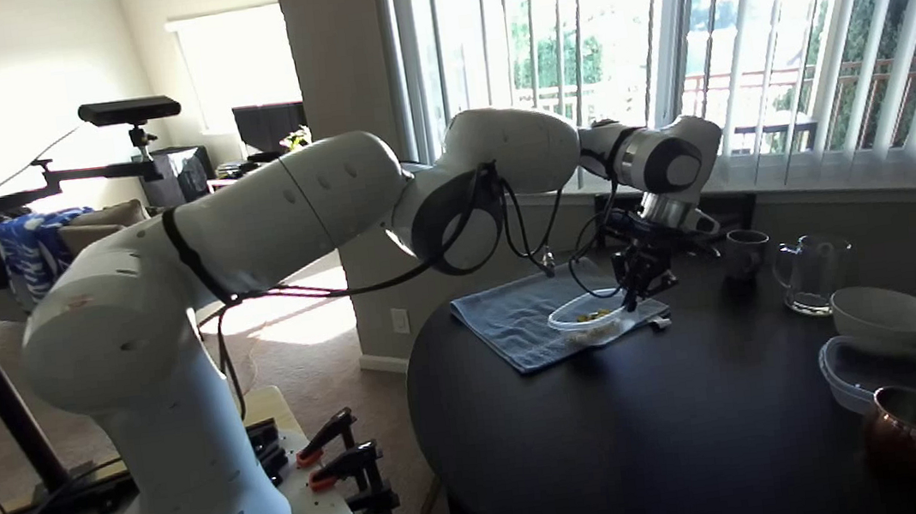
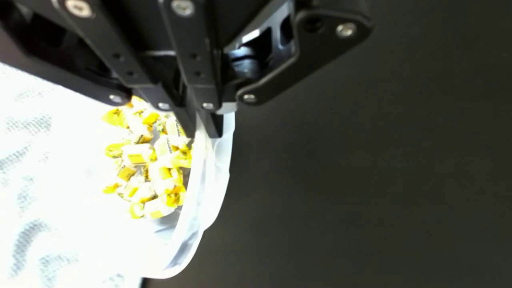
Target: Pour the contents in the container on the towel
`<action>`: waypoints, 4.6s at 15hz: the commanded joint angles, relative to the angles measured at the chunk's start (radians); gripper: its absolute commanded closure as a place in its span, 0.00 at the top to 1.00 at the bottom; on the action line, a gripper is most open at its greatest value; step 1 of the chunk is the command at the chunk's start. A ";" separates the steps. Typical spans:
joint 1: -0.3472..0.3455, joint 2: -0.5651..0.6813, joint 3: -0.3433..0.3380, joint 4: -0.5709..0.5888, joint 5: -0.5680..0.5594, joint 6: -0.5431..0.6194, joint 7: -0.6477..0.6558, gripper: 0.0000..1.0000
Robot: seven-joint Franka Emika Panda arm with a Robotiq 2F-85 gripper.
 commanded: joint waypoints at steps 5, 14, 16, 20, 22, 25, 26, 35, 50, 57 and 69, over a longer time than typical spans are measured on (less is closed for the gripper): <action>0.064 -0.001 0.035 0.044 0.062 0.087 0.301 0.03; 0.191 0.032 -0.127 0.063 -0.087 0.474 0.579 0.03; 0.202 0.034 -0.181 0.063 -0.131 0.525 0.626 0.03; 0.221 0.041 -0.298 0.060 -0.223 0.600 0.715 0.03; 0.230 0.044 -0.343 0.056 -0.258 0.612 0.753 0.03; 0.248 0.043 -0.391 0.051 -0.291 0.602 0.784 0.03; 0.255 0.039 -0.401 0.046 -0.298 0.589 0.778 0.03; 0.318 0.012 -0.466 0.015 -0.397 0.409 0.634 0.04; 0.407 0.037 -0.434 0.150 -0.443 -0.188 0.214 0.04; 0.455 0.070 -0.456 0.161 -0.562 -0.148 0.325 0.04; 0.607 0.192 -0.535 0.161 -0.744 -0.068 0.758 0.04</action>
